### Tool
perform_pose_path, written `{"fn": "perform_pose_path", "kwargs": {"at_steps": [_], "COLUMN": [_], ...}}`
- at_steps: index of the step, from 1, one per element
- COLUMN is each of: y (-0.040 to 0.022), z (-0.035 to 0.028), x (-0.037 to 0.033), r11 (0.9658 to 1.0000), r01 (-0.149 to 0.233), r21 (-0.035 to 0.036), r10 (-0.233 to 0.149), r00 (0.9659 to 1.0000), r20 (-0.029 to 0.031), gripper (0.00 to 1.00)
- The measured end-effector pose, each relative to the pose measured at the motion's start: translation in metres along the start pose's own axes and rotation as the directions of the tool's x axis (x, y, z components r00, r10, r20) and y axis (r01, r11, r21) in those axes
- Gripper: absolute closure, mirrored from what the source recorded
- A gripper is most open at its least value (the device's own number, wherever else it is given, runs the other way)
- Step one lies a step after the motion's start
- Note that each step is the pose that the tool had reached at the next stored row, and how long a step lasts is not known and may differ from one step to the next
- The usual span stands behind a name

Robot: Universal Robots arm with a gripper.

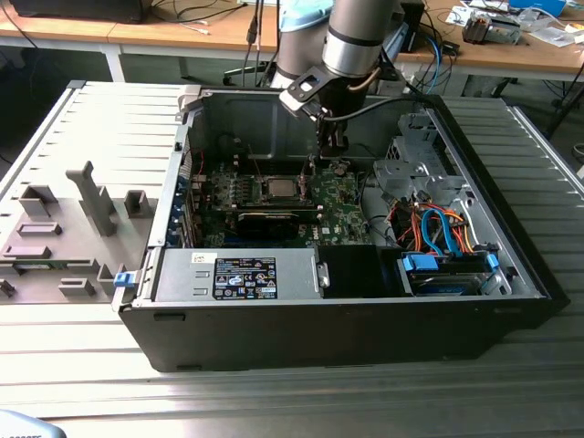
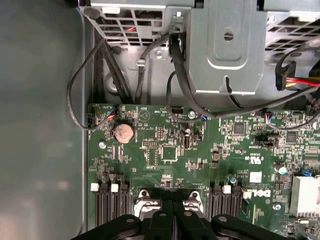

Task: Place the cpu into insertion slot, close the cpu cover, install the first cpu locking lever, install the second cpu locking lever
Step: 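Close the cpu cover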

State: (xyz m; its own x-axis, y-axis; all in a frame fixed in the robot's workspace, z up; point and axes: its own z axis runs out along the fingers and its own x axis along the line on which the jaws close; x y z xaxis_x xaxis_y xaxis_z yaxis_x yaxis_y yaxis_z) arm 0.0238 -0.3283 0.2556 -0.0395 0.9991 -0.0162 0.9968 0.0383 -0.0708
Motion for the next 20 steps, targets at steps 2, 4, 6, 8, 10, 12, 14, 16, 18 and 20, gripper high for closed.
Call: {"fn": "perform_pose_path", "kwargs": {"at_steps": [2, 4, 6, 8, 10, 12, 14, 16, 18, 20], "y": [-0.0021, -0.0038, -0.0058, -0.0067, -0.0073, -0.0082, -0.0089, -0.0104, -0.0115, -0.0125], "z": [0.0002, 0.0003, 0.0005, 0.0007, 0.0009, 0.0011, 0.0013, 0.0017, 0.0019, 0.0021], "x": [0.0001, 0.0002, 0.0003, 0.0003, 0.0003, 0.0004, 0.0004, 0.0005, 0.0005, 0.0006], "r11": [1.0000, 1.0000, 1.0000, 1.0000, 1.0000, 1.0000, 1.0000, 1.0000, 1.0000, 1.0000], "r01": [0.000, 0.000, 0.000, 0.000, 0.000, 0.000, 0.000, 0.000, 0.000, 0.000], "r21": [0.0000, 0.0000, 0.0000, 0.0000, 0.0000, 0.0000, 0.0000, 0.0000, 0.0000, 0.0000], "r10": [0.000, 0.000, 0.000, 0.000, 0.000, 0.000, 0.000, 0.000, 0.000, 0.000], "r00": [1.0000, 1.0000, 1.0000, 1.0000, 1.0000, 1.0000, 1.0000, 1.0000, 1.0000, 1.0000], "r20": [0.0000, 0.0000, -0.0001, 0.0000, 0.0000, 0.0000, 0.0000, -0.0001, 0.0000, -0.0001], "gripper": [0.89, 0.89, 0.89, 0.89, 0.89, 0.89, 0.89, 0.89, 0.89, 0.89]}}
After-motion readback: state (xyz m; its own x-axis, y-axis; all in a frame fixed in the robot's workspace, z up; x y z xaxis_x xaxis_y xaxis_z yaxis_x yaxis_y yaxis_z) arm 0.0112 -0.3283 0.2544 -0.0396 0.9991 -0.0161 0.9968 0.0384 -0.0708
